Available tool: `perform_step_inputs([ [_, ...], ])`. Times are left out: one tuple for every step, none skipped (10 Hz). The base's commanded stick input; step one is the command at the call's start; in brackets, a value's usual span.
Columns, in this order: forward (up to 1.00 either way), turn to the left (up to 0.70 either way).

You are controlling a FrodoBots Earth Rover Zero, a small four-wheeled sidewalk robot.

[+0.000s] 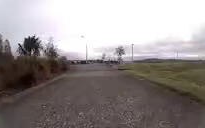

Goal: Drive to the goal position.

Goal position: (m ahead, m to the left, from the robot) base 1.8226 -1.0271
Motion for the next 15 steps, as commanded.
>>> perform_step_inputs([
  [1.00, 0.00],
  [1.00, 0.00],
  [1.00, 0.00],
  [1.00, 0.00],
  [1.00, 0.00],
  [1.00, 0.00],
  [1.00, 0.00],
  [1.00, 0.00],
  [1.00, 0.00],
  [1.00, 0.00],
  [1.00, 0.00],
  [1.00, 0.00],
  [1.00, 0.00],
  [1.00, 0.00],
  [1.00, 0.00],
])
